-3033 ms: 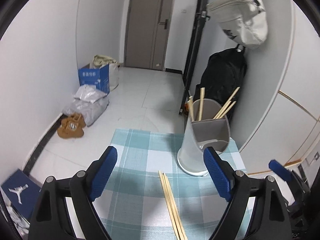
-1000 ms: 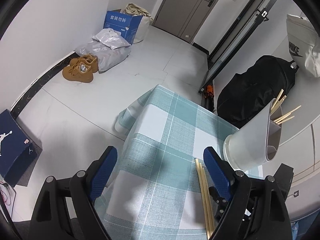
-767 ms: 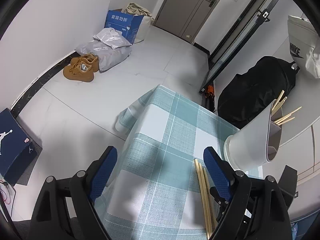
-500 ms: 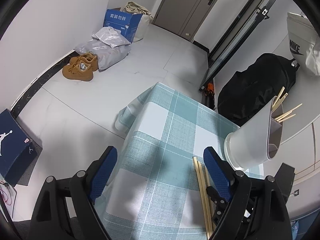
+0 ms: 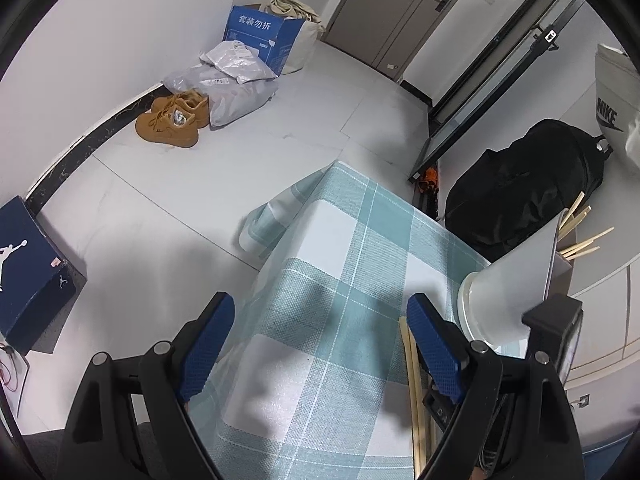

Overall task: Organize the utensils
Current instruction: 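Lower both tools onto the chopstick pile and close the right tool on one, then lift the chopstick in the right tool toward the holder while the left tool grasps one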

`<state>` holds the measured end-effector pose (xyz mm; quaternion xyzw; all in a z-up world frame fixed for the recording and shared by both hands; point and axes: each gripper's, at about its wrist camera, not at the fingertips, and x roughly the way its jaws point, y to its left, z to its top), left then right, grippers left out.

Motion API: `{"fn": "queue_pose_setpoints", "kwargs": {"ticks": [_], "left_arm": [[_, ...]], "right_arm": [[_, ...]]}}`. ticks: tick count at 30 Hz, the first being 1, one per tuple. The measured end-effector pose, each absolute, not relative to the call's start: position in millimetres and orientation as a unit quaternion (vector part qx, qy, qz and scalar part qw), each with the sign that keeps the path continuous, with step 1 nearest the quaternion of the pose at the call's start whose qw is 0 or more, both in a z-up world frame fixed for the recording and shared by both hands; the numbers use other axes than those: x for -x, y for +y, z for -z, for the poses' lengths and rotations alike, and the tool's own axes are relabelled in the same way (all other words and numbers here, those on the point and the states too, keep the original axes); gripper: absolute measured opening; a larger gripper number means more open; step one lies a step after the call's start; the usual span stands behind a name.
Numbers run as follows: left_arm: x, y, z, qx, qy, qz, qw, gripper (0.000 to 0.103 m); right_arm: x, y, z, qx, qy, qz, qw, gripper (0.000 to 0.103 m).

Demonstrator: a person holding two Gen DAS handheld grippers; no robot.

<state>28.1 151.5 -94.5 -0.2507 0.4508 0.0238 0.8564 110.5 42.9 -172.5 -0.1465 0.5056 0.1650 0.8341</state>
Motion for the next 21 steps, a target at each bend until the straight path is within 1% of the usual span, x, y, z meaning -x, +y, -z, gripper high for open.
{"fn": "queue_pose_setpoints", "kwargs": {"ticks": [2,4,7,9,12,15,21], "left_arm": [[-30,155,96,0.245,0.451,-0.024,0.858,0.085],[-32,159,101,0.246,0.458,-0.023,0.854,0.085],[-31,169,109,0.265,0.468,-0.036,0.842,0.085],[-30,175,113,0.286,0.471,-0.039,0.834,0.085],[-28,174,114,0.287,0.474,-0.047,0.831,0.085],[-30,161,114,0.274,0.482,-0.037,0.831,0.085],[-37,114,126,0.200,0.529,-0.002,0.825,0.085]], "right_arm": [[-115,45,173,0.135,0.510,-0.170,0.832,0.009],[-119,48,174,0.126,0.515,-0.170,0.830,0.004],[-123,46,170,0.098,0.516,-0.179,0.832,0.003],[-121,42,162,0.087,0.500,-0.185,0.842,0.003],[-110,30,143,0.062,0.470,-0.195,0.858,0.003],[-95,10,121,0.026,0.438,-0.216,0.873,0.003],[-77,-30,86,-0.042,0.389,-0.238,0.889,0.003]]}}
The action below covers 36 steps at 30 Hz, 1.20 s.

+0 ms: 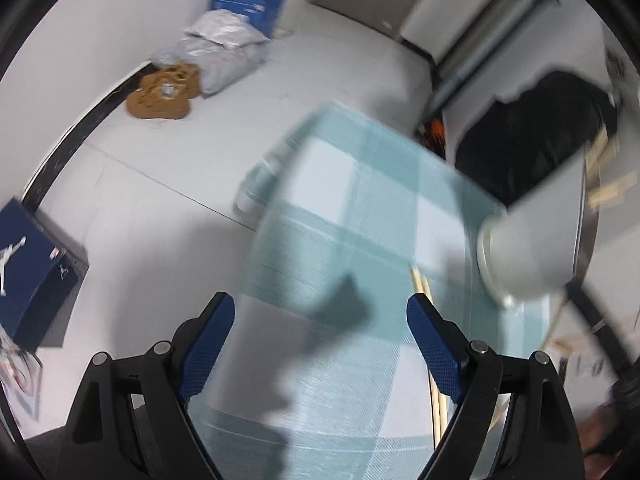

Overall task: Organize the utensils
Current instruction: 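Lift the chopstick in the right tool toward the holder while the left tool grasps one, then grasp a wooden chopstick with the left tool while the right tool holds its chopstick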

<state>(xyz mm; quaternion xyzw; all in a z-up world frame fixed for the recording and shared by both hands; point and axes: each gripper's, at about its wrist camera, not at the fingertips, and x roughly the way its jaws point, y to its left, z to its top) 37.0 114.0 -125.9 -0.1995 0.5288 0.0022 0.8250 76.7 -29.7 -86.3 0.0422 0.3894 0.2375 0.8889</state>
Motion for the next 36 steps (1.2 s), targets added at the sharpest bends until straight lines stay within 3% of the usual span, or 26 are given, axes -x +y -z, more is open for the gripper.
{"fn": "queue_pose_setpoints", "kwargs": {"ticks": [5,16,36], "left_arm": [[-36,72,129,0.102,0.549,0.005,0.830,0.085],[-38,44,144,0.034,0.567,-0.008,0.823,0.085],[-50,38,151,0.031,0.573,-0.062,0.817,0.086]], "right_arm": [[-63,-72,75,-0.098,0.369,-0.241,0.892,0.003],[-46,-131,67,-0.164,0.325,-0.246,0.898,0.003],[-20,-181,49,-0.172,0.310,-0.212,0.911,0.003]]}}
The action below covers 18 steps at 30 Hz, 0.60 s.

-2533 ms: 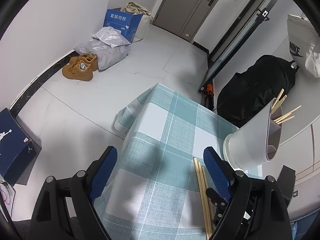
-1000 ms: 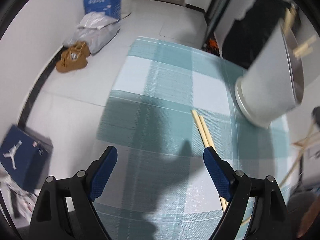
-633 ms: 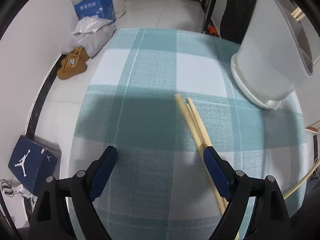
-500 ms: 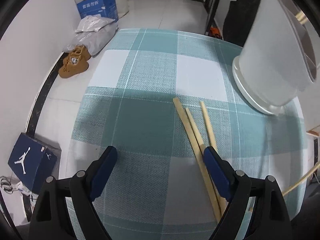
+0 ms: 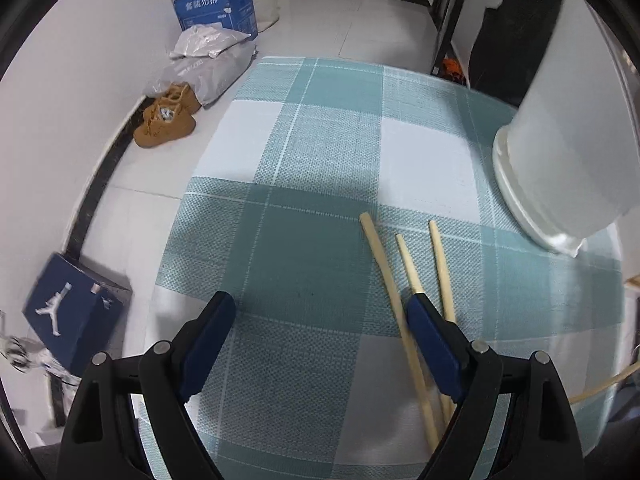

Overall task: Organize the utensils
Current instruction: 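Grasp a wooden chopstick with the left tool while the right tool holds its chopstick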

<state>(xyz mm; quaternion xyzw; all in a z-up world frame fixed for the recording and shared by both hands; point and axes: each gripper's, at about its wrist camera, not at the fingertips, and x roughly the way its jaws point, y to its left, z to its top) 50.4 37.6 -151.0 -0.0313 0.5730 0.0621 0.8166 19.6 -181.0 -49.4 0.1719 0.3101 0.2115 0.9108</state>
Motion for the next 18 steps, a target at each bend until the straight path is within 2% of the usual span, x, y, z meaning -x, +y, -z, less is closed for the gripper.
{"fn": "queue_pose_setpoints", "kwargs": {"ticks": [10,12,17,18], "left_arm": [[-69,43,151,0.043,0.583,-0.073,0.808,0.084],[-72,42,151,0.041,0.582,-0.070,0.809,0.076],[-72,42,151,0.040,0.582,-0.069,0.809,0.073],[-72,41,150,0.040,0.581,-0.068,0.810,0.067]], "right_arm": [[-15,-186,46,-0.181,0.311,-0.208,0.910,0.003],[-15,-186,46,-0.181,0.311,-0.204,0.910,0.004],[-17,-185,47,-0.180,0.312,-0.199,0.911,0.004],[-18,-184,48,-0.177,0.313,-0.196,0.912,0.004]]}}
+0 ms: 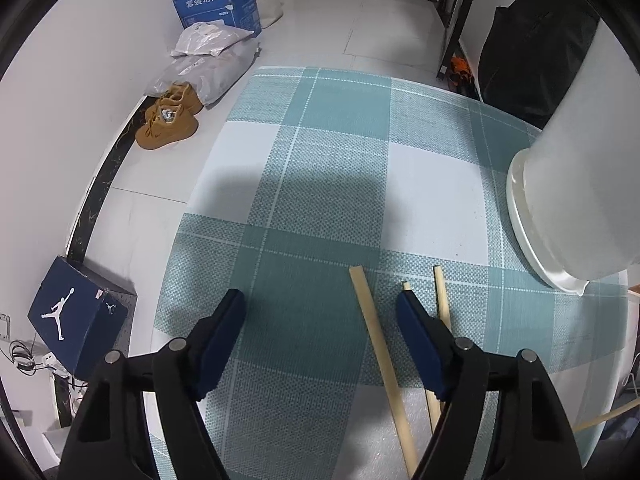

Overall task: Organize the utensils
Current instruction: 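Grasp a wooden chopstick with the left tool while the right tool holds its chopstick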

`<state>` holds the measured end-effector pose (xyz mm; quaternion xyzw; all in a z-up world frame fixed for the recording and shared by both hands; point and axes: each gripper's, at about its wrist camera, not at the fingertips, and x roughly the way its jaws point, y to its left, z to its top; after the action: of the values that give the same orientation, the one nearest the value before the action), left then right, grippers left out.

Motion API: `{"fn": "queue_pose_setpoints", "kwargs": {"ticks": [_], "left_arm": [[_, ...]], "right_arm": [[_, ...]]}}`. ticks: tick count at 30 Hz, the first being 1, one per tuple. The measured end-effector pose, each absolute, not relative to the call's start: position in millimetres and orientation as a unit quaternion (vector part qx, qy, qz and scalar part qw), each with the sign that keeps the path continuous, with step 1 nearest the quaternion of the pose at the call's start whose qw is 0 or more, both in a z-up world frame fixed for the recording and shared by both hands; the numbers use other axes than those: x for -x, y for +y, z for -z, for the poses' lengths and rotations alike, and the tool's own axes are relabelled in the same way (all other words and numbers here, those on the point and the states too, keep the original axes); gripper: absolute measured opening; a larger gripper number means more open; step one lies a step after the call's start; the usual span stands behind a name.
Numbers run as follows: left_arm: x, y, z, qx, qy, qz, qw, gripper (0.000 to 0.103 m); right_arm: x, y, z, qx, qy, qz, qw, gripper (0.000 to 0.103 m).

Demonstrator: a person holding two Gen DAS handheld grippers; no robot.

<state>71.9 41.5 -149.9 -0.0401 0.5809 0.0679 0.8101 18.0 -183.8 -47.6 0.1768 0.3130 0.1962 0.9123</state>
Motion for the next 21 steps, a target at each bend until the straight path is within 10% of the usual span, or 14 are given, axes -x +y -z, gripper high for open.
{"fn": "queue_pose_setpoints", "kwargs": {"ticks": [7,15,21], "left_arm": [[-75,40,148,0.046,0.564,-0.080,0.821,0.051],[-80,30,145,0.046,0.560,-0.069,0.825,0.006],[-80,31,145,0.056,0.559,-0.069,0.824,0.003]], "right_arm": [[-20,-181,50,-0.179,0.317,-0.195,0.911,0.003],[-19,-176,51,-0.171,0.316,-0.181,0.916,0.004],[-12,-170,49,-0.150,0.304,-0.175,0.925,0.004]]}}
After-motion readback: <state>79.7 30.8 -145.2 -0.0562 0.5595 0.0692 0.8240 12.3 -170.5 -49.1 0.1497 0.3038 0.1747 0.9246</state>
